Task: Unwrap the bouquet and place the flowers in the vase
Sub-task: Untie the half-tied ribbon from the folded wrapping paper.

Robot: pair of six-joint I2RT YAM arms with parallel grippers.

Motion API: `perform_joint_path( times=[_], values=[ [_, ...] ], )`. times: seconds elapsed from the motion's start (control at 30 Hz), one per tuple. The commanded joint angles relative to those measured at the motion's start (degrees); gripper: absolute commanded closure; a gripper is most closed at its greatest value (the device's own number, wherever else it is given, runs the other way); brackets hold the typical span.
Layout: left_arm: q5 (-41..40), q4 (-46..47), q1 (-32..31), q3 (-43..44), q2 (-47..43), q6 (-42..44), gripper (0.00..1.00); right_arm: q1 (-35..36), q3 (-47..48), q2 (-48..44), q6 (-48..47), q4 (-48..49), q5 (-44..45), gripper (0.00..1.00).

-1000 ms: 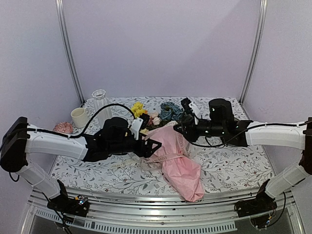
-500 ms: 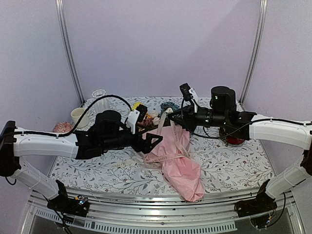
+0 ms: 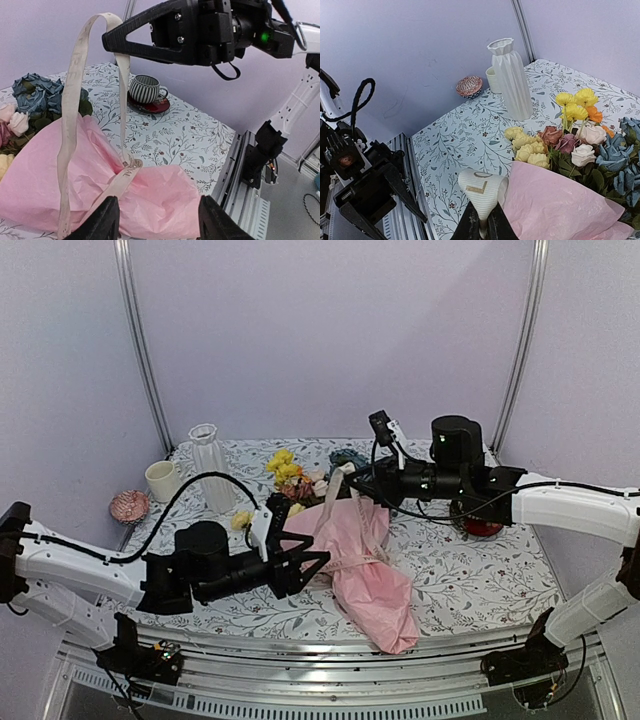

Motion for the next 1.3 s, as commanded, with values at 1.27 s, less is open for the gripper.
perform_joint_path(
  times=[1.27],
  values=[
    [-6.0,24.3,3.4,19.7,43.1,-4.3,0.48,0.4,2.4,0.8,10.4,2.6,-4.9,0.92]
  ],
)
